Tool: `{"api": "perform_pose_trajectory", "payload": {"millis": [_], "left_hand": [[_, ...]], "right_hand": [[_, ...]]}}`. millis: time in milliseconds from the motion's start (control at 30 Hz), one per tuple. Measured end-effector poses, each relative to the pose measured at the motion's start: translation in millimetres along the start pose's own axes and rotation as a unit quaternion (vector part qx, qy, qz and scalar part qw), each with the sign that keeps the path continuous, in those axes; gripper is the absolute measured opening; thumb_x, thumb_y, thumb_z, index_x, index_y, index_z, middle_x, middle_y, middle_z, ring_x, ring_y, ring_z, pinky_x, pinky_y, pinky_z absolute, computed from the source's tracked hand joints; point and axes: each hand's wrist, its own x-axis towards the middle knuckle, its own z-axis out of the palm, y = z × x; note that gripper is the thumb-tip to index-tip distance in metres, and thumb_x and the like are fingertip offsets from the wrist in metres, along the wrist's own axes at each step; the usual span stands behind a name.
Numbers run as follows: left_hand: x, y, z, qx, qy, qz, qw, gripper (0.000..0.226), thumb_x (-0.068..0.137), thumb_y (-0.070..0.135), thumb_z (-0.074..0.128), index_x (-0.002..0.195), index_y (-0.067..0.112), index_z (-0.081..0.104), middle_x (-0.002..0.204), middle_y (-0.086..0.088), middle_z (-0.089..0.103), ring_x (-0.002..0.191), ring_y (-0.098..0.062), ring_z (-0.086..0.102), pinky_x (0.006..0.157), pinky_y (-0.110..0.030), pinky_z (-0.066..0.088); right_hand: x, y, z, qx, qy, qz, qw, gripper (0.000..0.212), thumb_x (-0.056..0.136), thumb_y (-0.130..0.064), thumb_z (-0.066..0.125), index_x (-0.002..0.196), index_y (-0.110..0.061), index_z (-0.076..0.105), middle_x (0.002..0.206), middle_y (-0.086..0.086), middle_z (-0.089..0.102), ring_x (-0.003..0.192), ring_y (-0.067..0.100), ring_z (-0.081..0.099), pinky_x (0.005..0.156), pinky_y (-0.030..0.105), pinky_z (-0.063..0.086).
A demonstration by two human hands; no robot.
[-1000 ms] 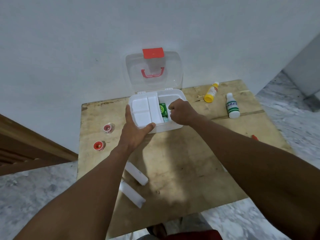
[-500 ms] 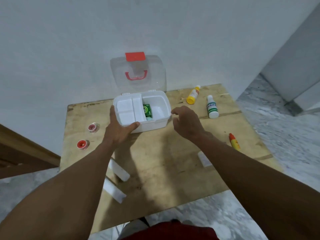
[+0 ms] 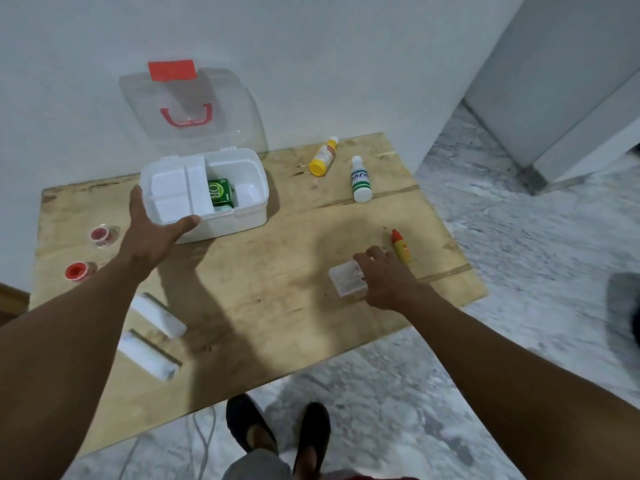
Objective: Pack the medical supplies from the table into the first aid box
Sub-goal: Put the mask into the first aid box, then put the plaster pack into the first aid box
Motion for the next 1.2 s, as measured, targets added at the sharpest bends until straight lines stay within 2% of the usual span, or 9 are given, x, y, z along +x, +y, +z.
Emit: {"api": "perform_pose_trajectory", "payload": {"millis": [100, 233, 333, 433, 533, 733, 833, 1000, 1200], "left_hand": [[-0.2, 1.5, -0.8, -0.001, -0.002, -0.009, 1.000, 0.106, 0.077, 0.034, 0.083, 0.155, 0.023, 0.012, 0.154, -0.001, 0.031, 0.137, -0.026, 0.036, 0.107, -0.057, 0.041], [-1.2, 3.1, 0.0, 0.006, -0.002, 0.000, 1.000, 0.102, 0.079, 0.031, 0.082, 0.154, 0.021, 0.014, 0.152, -0.002, 0.032, 0.136, -0.026, 0.036, 0.106, -0.056, 0.041], [-2.4, 2.8, -0.6, 0.004, -0.010, -0.004, 1.000, 0.102, 0.078, 0.032, 0.083, 0.153, 0.023, 0.014, 0.151, -0.002, 0.033, 0.135, -0.027, 0.037, 0.103, -0.058, 0.044], [-5.9, 6.5, -3.1, 0.004, -0.012, -0.017, 1.000, 0.112, 0.068, 0.047, 0.085, 0.152, 0.028, 0.013, 0.152, -0.002, 0.033, 0.135, -0.029, 0.038, 0.104, -0.058, 0.043], [-7.4, 9.7, -4.4, 0.007, -0.021, -0.040, 0.999, 0.121, 0.058, 0.059, 0.082, 0.152, 0.034, 0.009, 0.154, -0.001, 0.033, 0.136, -0.031, 0.039, 0.105, -0.057, 0.043], [-12.0, 12.0, -2.1, -0.001, -0.022, -0.038, 0.999, 0.115, 0.071, 0.046, 0.082, 0.154, 0.033, 0.004, 0.154, -0.004, 0.036, 0.135, -0.033, 0.042, 0.109, -0.055, 0.039], [-13.2, 12.9, 1.0, -0.022, -0.016, -0.022, 0.999, 0.109, 0.077, 0.031, 0.084, 0.154, 0.028, 0.007, 0.149, -0.003, 0.040, 0.133, -0.029, 0.044, 0.109, -0.052, 0.041], [-13.4, 12.6, 1.8, -0.037, -0.014, -0.030, 0.999, 0.108, 0.079, 0.028, 0.082, 0.155, 0.029, 0.004, 0.148, -0.003, 0.041, 0.131, -0.029, 0.045, 0.109, -0.049, 0.040], [-13.2, 11.4, -0.6, -0.039, -0.020, -0.037, 0.998, 0.109, 0.081, 0.029, 0.080, 0.156, 0.032, 0.001, 0.149, 0.000, 0.042, 0.130, -0.028, 0.048, 0.103, -0.038, 0.041]], "right_hand": [[3.9, 4.0, 5.8, -0.019, 0.017, 0.001, 1.000, 0.072, 0.083, -0.019, 0.073, 0.145, -0.014, 0.037, 0.144, 0.012, 0.038, 0.131, 0.037, 0.041, 0.105, 0.047, 0.044], [12.9, 5.2, 3.3, -0.043, 0.039, 0.004, 0.998, 0.057, 0.085, -0.018, 0.070, 0.136, -0.013, 0.046, 0.136, 0.015, 0.042, 0.123, 0.035, 0.047, 0.101, 0.045, 0.047], [13.2, 6.4, 0.3, -0.059, 0.046, 0.016, 0.997, 0.062, 0.085, -0.025, 0.072, 0.138, -0.015, 0.043, 0.139, 0.016, 0.040, 0.129, 0.035, 0.044, 0.099, 0.045, 0.046], [12.3, 4.8, -3.5, -0.050, 0.040, 0.029, 0.998, 0.065, 0.084, -0.030, 0.073, 0.139, -0.017, 0.041, 0.141, 0.017, 0.037, 0.132, 0.036, 0.040, 0.099, 0.046, 0.046], [15.3, -1.7, -16.8, -0.017, 0.046, 0.030, 0.998, 0.062, 0.084, -0.030, 0.071, 0.137, -0.018, 0.041, 0.134, 0.016, 0.042, 0.125, 0.036, 0.046, 0.096, 0.045, 0.049], [31.7, -37.2, -74.8, 0.139, 0.100, 0.032, 0.985, 0.062, 0.083, -0.027, 0.071, 0.137, -0.020, 0.041, 0.123, 0.015, 0.048, 0.104, 0.035, 0.061, 0.082, 0.041, 0.055], [46.3, -59.2, -99.6, 0.181, 0.156, 0.002, 0.971, 0.060, 0.080, -0.020, 0.072, 0.135, -0.015, 0.047, 0.118, 0.018, 0.052, 0.104, 0.035, 0.058, 0.076, 0.032, 0.044], [66.9, -103.8, -134.1, 0.193, 0.158, -0.028, 0.968, 0.055, 0.080, -0.022, 0.069, 0.130, -0.020, 0.047, 0.123, 0.013, 0.046, 0.103, 0.037, 0.060, 0.086, 0.040, 0.052], [89.7, -138.6, -143.2, 0.105, 0.133, -0.040, 0.985, 0.055, 0.086, -0.029, 0.067, 0.132, -0.008, 0.044, 0.128, 0.015, 0.047, 0.113, 0.038, 0.057, 0.088, 0.040, 0.046]]}}
